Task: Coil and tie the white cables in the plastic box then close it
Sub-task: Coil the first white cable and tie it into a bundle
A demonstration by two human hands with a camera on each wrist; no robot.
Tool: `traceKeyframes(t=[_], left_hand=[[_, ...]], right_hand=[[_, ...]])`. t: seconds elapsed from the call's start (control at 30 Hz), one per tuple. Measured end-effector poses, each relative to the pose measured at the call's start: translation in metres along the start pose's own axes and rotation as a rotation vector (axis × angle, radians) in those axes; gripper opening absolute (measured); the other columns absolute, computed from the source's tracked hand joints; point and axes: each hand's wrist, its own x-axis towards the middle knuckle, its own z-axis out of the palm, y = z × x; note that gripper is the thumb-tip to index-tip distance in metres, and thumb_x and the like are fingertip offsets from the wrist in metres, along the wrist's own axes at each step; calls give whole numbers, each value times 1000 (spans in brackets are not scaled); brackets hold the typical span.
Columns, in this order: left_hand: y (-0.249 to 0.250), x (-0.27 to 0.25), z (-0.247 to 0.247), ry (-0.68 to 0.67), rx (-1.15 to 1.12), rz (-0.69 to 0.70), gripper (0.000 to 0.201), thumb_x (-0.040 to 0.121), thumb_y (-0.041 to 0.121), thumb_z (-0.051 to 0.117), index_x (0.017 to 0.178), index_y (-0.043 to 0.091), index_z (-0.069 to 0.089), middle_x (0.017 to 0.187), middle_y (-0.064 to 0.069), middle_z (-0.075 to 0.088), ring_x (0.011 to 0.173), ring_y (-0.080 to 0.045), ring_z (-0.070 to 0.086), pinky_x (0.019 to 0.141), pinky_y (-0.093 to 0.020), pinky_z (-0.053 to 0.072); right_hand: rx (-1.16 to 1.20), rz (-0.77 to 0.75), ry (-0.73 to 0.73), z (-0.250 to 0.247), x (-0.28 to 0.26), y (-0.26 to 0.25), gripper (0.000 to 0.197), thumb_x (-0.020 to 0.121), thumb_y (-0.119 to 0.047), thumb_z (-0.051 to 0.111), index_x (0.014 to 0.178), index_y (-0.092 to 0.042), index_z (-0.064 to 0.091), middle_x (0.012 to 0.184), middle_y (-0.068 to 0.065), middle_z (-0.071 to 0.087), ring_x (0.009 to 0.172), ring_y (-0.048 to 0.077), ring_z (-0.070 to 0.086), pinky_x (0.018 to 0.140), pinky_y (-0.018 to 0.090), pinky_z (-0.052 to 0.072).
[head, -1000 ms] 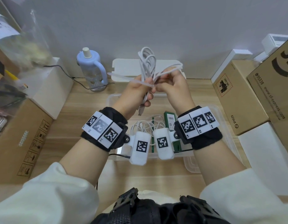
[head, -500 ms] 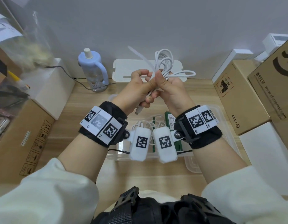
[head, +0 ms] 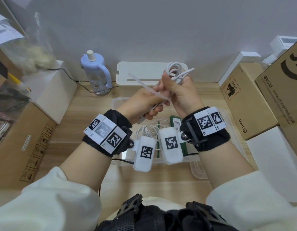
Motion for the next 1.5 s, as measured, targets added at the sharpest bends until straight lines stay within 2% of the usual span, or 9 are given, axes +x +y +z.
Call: traceKeyframes(t=[0.17, 0.27, 0.43, 0.67, 0.77, 0.9, 1.07, 1.27, 1.5], left_hand=[[1, 0, 1, 61, -68, 43, 21, 95, 30, 46, 84, 13, 51, 43, 7, 43, 33, -4, 31, 35, -12, 22], [1, 1, -2, 195, -45, 109, 22, 96, 29, 45, 82, 13, 51, 41, 9, 44, 33, -4, 31, 35, -13, 21], [-7, 4, -8, 343, 69, 152, 24, 95, 23, 48, 72, 17, 46, 51, 0, 44, 35, -5, 33, 36, -17, 25], [-16, 6, -8, 332, 167, 122, 16, 94, 22, 50, 85, 13, 39, 57, -1, 46, 36, -3, 34, 37, -15, 27], [-19, 7, -8, 339, 201, 137, 18, 92, 19, 54, 84, 15, 39, 59, -1, 48, 35, 0, 35, 38, -13, 28], [-15, 7, -11, 320, 142, 121, 18, 94, 24, 51, 97, 9, 43, 59, -2, 46, 37, -3, 34, 38, -17, 28], [-8, 2, -13, 251, 122, 178, 21, 97, 29, 43, 87, 10, 46, 62, -5, 47, 42, -10, 37, 43, -26, 28], [-9, 1, -22, 119, -10, 166, 30, 101, 27, 30, 97, 3, 48, 66, -6, 57, 49, -12, 54, 48, -25, 45], [-4, -5, -31, -64, -139, 49, 42, 101, 23, 27, 89, -3, 58, 69, -5, 69, 63, -14, 66, 64, -25, 55]], right_hand=[[-34, 93, -23, -3, 6, 0, 80, 41, -64, 75, 94, -8, 56, 82, 5, 66, 79, 21, 64, 72, 32, 53], [-137, 227, -60, -3, 1, -1, 64, 61, -51, 73, 109, -15, 50, 97, 3, 62, 89, 20, 59, 84, 40, 47], [-226, 402, -174, -7, -5, 2, 12, 87, -19, 58, 83, -8, 58, 68, 6, 57, 55, 13, 61, 63, 26, 55], [-361, 388, -93, -4, -3, 9, 21, 93, -6, 47, 74, -11, 54, 63, 6, 52, 34, 3, 42, 33, 14, 34], [-483, 366, -75, -3, 0, 11, 21, 91, -6, 45, 74, -7, 57, 58, 3, 49, 37, 5, 31, 33, 15, 22], [-601, 179, -2, 3, 1, 16, 27, 82, -13, 49, 81, 12, 60, 62, 15, 55, 50, 7, 43, 51, 19, 36], [-514, 133, 87, 3, 0, 15, 24, 78, -8, 52, 71, 15, 53, 35, -10, 38, 35, 2, 33, 39, 10, 26], [-543, 126, 102, -1, 0, 13, 30, 79, -6, 56, 52, -10, 46, 29, -12, 40, 33, 1, 38, 40, 9, 28], [-432, 119, 76, 0, -5, 3, 39, 82, 5, 54, 53, -12, 35, 25, -9, 37, 27, 1, 36, 38, 9, 28]])
